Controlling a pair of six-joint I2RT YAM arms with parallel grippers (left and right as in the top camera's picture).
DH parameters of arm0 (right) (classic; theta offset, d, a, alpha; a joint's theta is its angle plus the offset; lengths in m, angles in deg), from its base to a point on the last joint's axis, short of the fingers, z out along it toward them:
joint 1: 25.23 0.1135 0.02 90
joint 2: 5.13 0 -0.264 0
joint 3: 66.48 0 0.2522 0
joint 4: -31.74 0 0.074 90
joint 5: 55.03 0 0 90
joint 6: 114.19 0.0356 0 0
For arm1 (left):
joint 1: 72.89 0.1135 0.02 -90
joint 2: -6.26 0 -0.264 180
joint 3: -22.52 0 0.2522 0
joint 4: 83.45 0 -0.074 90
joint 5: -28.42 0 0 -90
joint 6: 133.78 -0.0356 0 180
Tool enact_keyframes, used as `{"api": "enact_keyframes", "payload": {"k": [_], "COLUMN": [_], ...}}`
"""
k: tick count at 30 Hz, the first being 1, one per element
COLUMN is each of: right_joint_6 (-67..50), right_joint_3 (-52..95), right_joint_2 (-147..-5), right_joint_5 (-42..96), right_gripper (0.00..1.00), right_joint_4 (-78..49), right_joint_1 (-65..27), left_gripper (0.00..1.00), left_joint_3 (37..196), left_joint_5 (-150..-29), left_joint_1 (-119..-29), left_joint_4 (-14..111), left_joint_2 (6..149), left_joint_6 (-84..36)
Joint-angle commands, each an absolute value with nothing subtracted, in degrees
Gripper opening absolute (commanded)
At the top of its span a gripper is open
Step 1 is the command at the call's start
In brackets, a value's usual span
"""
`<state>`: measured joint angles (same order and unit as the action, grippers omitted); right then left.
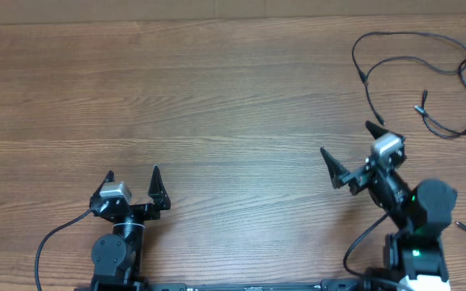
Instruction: Untangle cables
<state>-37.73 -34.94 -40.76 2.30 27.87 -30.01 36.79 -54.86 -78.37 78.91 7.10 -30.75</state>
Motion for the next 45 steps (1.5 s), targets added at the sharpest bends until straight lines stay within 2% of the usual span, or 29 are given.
{"api": "enact_keyframes", "payload": {"k": [1,11,20,28,36,45], "right_joint_6": [-37.6,-37.6,-37.4,-37.3,-37.3,-37.5], "right_joint_3": [-39.2,-51.7,-52.3,-52.3,-52.3,-52.3], "right_joint_2": [-37.6,-28.2,-23.3,-16.1,-5.0,-5.3], "right_joint_5": [2.2,2.2,2.0,4.1,4.2,4.4], "right_gripper": [1.0,1.0,1.0,1.0,1.0,1.0], "right_joint_4": [31.8,40.8,31.1,14.4,15.1,14.9], "right_joint_1": [-29.8,-29.8,-29.9,-29.9,-29.9,-29.9], "left_gripper": [0.99,1.0,1.0,1.0,1.0,0.99], "left_joint_3": [36.6,36.6,36.6,36.6,36.6,36.6], "left_joint_5": [-54.1,-54.1,-54.1,-54.1,-54.1,-54.1], "left_joint_1": [-77.9,-77.9,-77.9,-77.9,-77.9,-77.9], "left_joint_4": [79.0,79.0,79.0,79.0,79.0,79.0], "left_joint_2": [6.5,6.5,6.5,6.5,6.5,6.5], "left_joint_6": [-32.2,-32.2,-32.2,-32.2,-32.2,-32.2]}}
